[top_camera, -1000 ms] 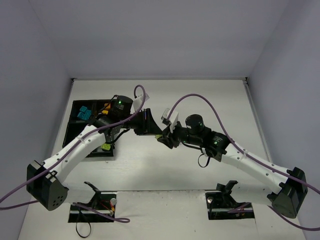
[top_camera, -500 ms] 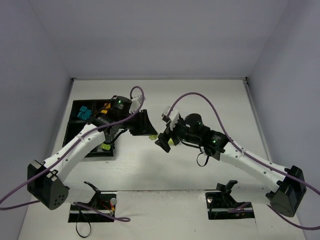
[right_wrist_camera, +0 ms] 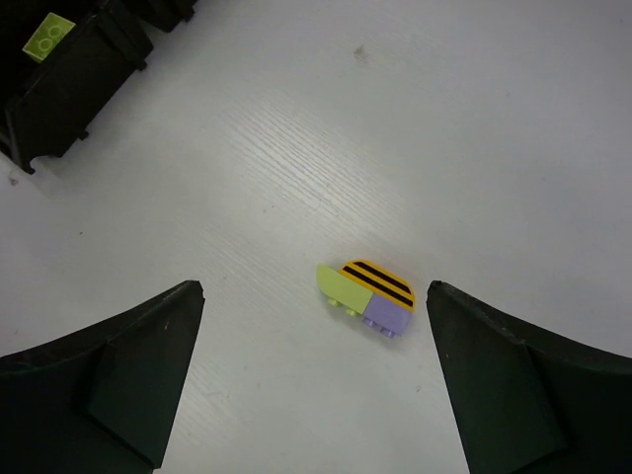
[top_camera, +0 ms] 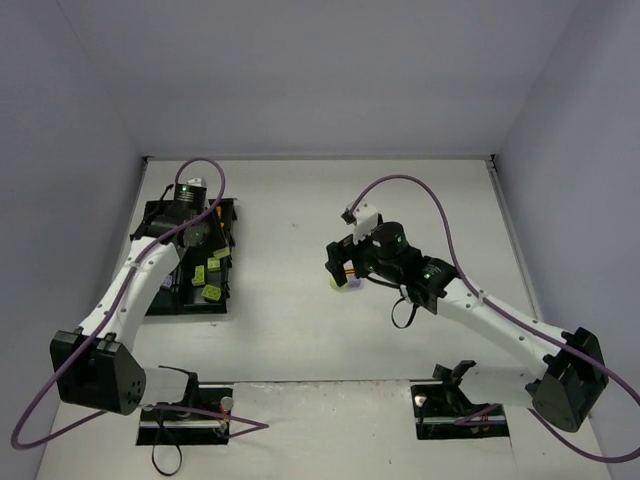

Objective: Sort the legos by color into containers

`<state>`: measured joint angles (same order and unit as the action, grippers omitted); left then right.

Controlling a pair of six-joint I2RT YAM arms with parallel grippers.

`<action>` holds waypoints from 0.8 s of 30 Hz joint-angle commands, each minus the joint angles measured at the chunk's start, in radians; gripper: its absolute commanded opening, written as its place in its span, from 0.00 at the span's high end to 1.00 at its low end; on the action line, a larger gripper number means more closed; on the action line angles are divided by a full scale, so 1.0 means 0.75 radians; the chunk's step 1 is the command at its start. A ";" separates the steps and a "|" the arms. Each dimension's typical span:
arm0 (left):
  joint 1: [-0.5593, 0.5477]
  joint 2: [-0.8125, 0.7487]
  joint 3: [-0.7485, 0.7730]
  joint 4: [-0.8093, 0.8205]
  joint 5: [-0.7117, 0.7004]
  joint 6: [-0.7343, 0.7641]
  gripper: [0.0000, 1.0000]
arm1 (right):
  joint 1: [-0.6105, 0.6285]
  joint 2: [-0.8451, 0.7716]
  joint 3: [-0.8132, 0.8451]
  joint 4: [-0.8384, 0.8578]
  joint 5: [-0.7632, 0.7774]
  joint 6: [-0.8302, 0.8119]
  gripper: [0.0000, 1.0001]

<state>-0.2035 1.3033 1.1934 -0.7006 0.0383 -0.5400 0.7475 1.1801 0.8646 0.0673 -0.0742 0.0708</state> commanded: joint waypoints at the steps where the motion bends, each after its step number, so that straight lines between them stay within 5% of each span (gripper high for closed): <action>1: 0.054 0.027 -0.031 0.032 -0.133 0.061 0.77 | -0.011 0.003 0.001 0.027 0.162 0.106 0.08; 5: 0.112 0.093 -0.067 0.099 -0.157 0.076 0.71 | -0.037 0.020 -0.014 -0.022 0.219 0.194 0.20; 14: 0.140 0.105 -0.061 0.110 -0.160 0.096 0.39 | -0.058 0.144 -0.059 -0.065 0.224 0.368 0.22; 24: 0.136 -0.071 -0.070 0.071 0.002 0.078 0.36 | -0.060 0.339 -0.005 -0.073 0.230 0.470 0.24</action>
<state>-0.1024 1.3251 1.1259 -0.6529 -0.0109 -0.4828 0.7071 1.4174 0.8188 -0.0086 0.0650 0.3515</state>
